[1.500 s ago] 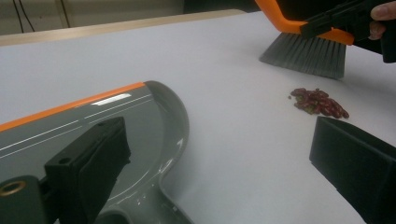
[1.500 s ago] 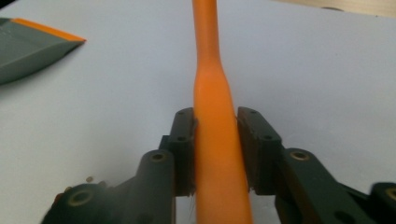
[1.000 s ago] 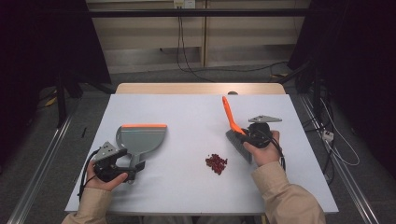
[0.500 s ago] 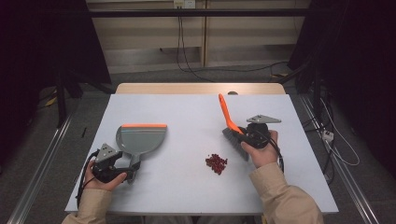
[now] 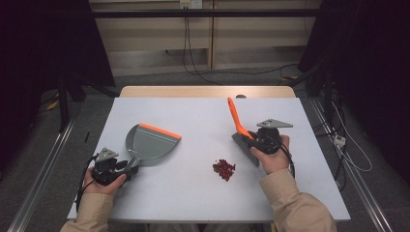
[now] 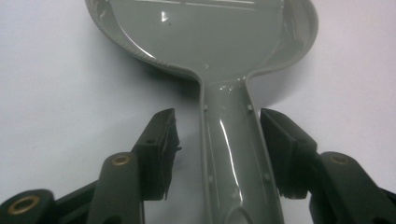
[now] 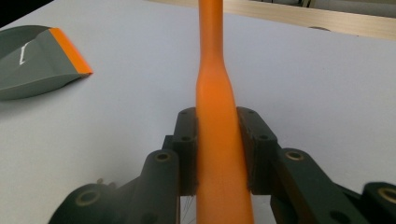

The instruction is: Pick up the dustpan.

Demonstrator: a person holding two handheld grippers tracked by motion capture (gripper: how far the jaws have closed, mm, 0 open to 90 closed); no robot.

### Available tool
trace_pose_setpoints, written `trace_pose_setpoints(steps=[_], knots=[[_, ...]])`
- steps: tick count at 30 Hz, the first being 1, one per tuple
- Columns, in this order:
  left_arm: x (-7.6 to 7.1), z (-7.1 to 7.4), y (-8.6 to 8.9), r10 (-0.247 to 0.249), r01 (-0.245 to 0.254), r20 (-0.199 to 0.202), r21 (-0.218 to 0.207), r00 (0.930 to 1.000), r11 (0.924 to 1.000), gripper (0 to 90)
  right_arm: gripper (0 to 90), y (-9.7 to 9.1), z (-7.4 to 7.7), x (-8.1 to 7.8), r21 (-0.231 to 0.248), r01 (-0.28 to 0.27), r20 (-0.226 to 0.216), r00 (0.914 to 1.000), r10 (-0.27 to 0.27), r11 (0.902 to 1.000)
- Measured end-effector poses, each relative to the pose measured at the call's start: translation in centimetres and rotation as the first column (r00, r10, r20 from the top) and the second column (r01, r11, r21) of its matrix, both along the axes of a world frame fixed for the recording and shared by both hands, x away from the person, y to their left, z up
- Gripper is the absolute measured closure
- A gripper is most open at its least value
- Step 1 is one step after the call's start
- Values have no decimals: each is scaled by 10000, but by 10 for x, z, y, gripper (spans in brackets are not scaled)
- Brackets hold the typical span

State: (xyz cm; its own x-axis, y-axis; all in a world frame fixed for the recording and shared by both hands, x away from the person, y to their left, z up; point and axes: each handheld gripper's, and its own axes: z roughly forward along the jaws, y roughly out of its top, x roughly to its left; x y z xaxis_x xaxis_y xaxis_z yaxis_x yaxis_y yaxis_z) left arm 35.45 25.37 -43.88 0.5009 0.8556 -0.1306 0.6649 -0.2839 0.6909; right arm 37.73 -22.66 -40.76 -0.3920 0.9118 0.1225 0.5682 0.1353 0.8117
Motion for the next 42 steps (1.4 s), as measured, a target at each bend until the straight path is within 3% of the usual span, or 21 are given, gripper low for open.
trace_pose_setpoints(steps=[6,7,9,11,17,18,23,28,32,35,36,40,42], knots=[[15,-2,-11,-356,374,-558,312,9978,9988,542,711,1,-2,1,-55,-51,-100,9999,50,10000],[15,-2,-12,-374,395,-489,425,9981,9983,616,711,1,-2,2,-53,-51,-92,9999,50,10000],[17,-2,-13,-417,449,-451,728,9981,9963,623,711,1,-3,3,-80,-58,-99,9999,58,10000],[18,-1,-10,-482,507,-491,511,9976,9974,626,711,1,-3,3,-37,-19,-136,9999,18,10000],[14,8,-7,-882,882,-19,281,9961,9957,630,711,1,-4,2,-41,-85,-73,9999,84,10000],[13,11,-7,-1065,1062,66,373,9943,9936,631,711,1,-4,2,-29,-77,-88,9999,77,10000],[8,16,-5,-1590,1591,209,-34,9871,9873,631,711,-1,-3,2,-46,-9,-89,10000,9,10000],[1,27,-5,-2173,2196,564,-402,9745,9748,632,711,-3,-3,1,-4,33,-98,9999,-33,10000],[-6,33,-6,-2716,2771,743,-771,9595,9577,632,711,-4,-3,1,-50,41,-109,9999,-41,10000],[-13,33,-12,-3431,3477,700,-694,9367,9350,632,711,-5,-4,1,-75,58,-134,9999,-59,10000],[-15,31,-14,-3749,3789,650,-659,9248,9231,631,711,-5,-4,0,-46,86,-116,9999,-86,10000],[-21,26,-27,-4430,4448,402,-804,8956,8920,631,711,-4,-7,-1,-89,109,-190,9998,-111,9999],[-23,26,-32,-4797,4809,350,-814,8768,8730,631,711,-3,-7,-2,-110,104,-198,9997,-106,9999]])
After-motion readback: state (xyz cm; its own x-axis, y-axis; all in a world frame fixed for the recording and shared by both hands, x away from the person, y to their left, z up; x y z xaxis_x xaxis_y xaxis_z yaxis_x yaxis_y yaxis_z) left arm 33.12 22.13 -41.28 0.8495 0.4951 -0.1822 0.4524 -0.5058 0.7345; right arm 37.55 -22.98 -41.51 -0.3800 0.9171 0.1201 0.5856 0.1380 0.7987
